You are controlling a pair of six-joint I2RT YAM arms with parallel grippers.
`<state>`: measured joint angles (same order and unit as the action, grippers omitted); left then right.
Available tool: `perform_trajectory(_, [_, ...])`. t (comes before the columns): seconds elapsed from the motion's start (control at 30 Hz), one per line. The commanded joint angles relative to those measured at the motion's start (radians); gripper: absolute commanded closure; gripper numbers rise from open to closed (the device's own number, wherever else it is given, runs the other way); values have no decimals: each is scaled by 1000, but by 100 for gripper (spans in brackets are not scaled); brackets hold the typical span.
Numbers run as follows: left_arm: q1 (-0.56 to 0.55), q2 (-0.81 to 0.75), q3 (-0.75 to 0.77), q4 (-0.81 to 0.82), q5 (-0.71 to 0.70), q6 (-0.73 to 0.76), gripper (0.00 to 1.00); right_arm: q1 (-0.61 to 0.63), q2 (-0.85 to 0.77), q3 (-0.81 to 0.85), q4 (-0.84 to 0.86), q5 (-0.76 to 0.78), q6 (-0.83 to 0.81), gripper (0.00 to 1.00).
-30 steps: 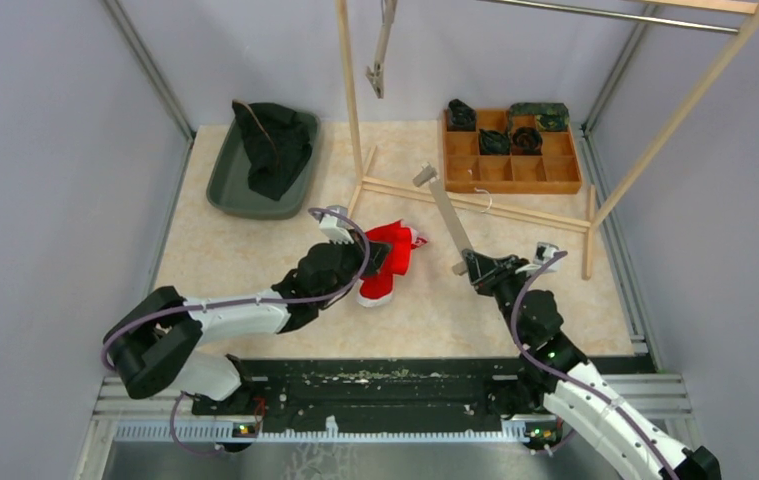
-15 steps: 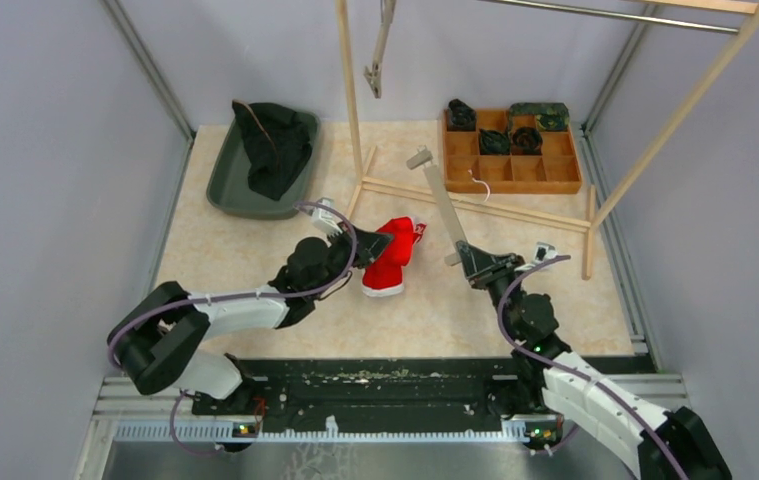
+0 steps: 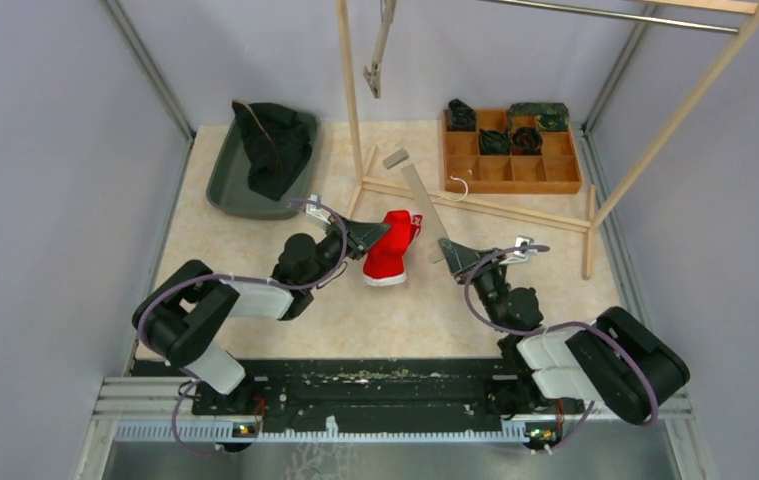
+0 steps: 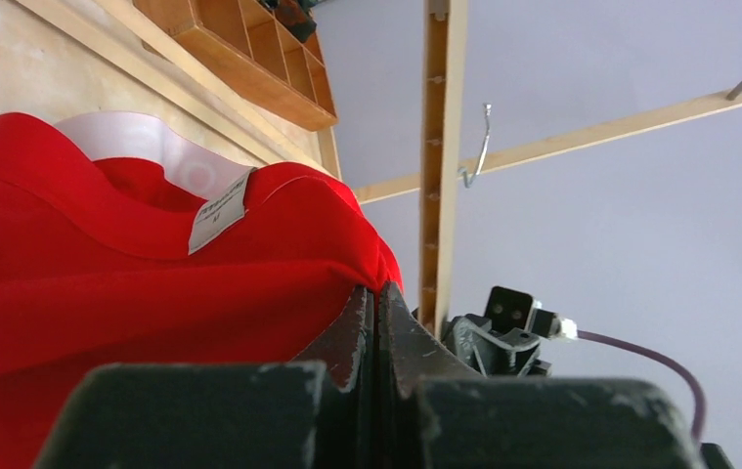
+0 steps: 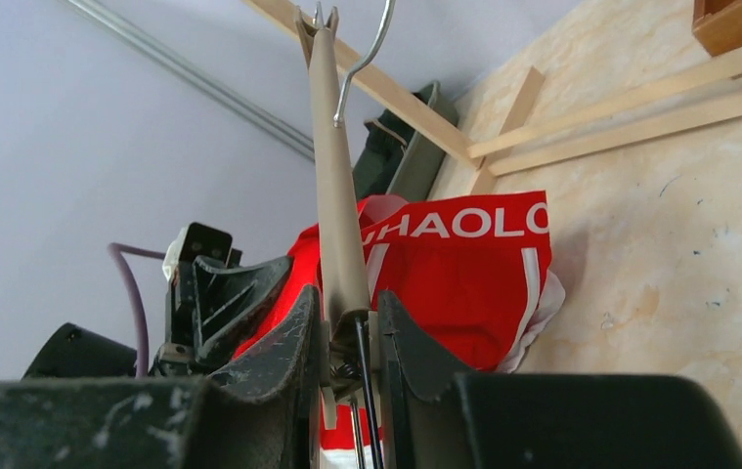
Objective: Clip the underwear to the hanger
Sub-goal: Clamp the underwear onto the hanger.
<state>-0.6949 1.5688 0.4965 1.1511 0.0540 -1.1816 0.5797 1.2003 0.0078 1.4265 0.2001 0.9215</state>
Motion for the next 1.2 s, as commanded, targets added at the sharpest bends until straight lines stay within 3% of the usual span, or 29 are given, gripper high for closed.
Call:
perform_trajectory(0.0, [17, 42, 10, 179, 68, -93, 100, -1, 59, 51, 299, -70, 14, 100])
perform_trajectory(1.17, [43, 138, 124, 279, 99, -261, 100, -1, 172, 237, 298, -113, -6, 100])
